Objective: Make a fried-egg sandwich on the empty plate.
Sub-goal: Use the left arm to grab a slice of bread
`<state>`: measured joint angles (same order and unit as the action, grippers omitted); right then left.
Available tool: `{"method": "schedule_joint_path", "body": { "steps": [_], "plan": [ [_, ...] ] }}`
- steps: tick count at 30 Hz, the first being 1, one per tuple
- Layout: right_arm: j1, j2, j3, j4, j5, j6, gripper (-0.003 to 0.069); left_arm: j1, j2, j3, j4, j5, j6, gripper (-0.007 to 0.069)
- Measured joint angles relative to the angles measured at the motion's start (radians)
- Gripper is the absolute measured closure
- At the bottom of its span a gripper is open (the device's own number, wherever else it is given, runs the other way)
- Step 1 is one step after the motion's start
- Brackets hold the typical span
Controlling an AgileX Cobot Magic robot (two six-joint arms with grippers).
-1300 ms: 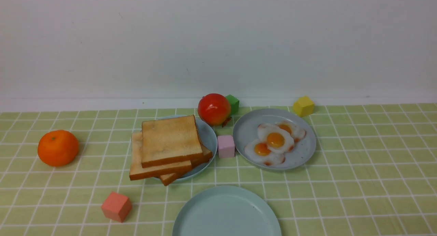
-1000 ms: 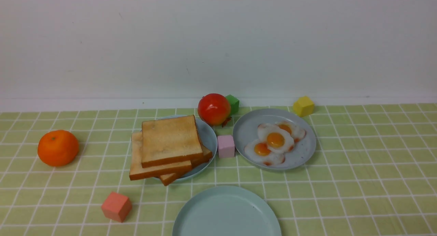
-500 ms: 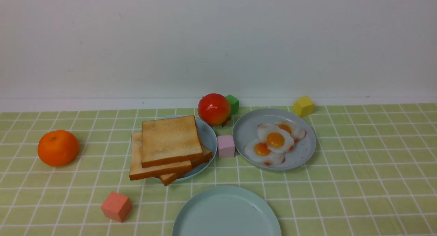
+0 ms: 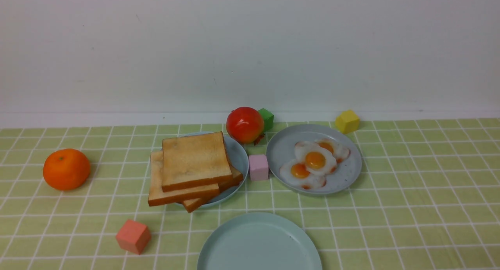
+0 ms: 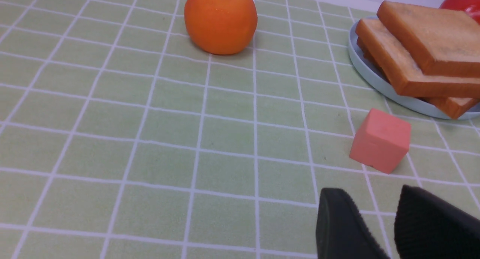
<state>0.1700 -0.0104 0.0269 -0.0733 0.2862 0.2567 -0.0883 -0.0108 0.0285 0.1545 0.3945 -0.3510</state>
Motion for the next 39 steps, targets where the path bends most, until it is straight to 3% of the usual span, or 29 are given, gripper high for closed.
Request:
{"method": "schedule_joint_path", "body": {
  "steps": [7, 14, 20, 23, 28, 29, 33, 36, 39],
  "plan": [
    [0.0, 0.0, 0.0, 0.001, -0.176, 0.031, 0.0421, 0.0, 0.0, 0.0, 0.021, -0.008, 0.0, 0.0386],
    [0.0, 0.0, 0.0, 0.004, -0.406, 0.202, 0.0421, 0.0, 0.0, 0.0, 0.021, -0.24, 0.0, 0.0386],
    [0.0, 0.0, -0.006, -0.012, -0.672, 0.234, 0.0421, 0.0, 0.0, 0.0, 0.021, -0.362, 0.0, 0.0386],
    [0.0, 0.0, -0.05, -0.019, -0.703, 0.236, 0.0421, 0.0, 0.0, 0.001, 0.027, -0.387, 0.0, 0.0386],
    [0.0, 0.011, -0.193, -0.019, -0.666, 0.236, 0.0421, 0.0, 0.0, 0.003, -0.003, -0.638, -0.088, 0.0386],
    [0.0, 0.045, -0.289, -0.019, -0.605, 0.236, 0.0421, 0.0, 0.0, 0.0, -0.043, -0.819, -0.148, 0.0386],
    [0.0, 0.16, -0.497, -0.019, -0.417, 0.236, 0.0421, 0.0, 0.0, -0.099, -0.174, -0.975, -0.194, 0.0386],
    [0.0, 0.286, -0.683, -0.027, -0.242, 0.236, 0.0421, 0.0, 0.039, -0.262, -0.315, -0.958, -0.182, 0.0386],
    [0.0, 0.423, -0.84, -0.049, -0.063, 0.236, 0.0421, 0.0, 0.131, -0.447, -0.425, -0.784, -0.147, 0.0386]
  ]
}}
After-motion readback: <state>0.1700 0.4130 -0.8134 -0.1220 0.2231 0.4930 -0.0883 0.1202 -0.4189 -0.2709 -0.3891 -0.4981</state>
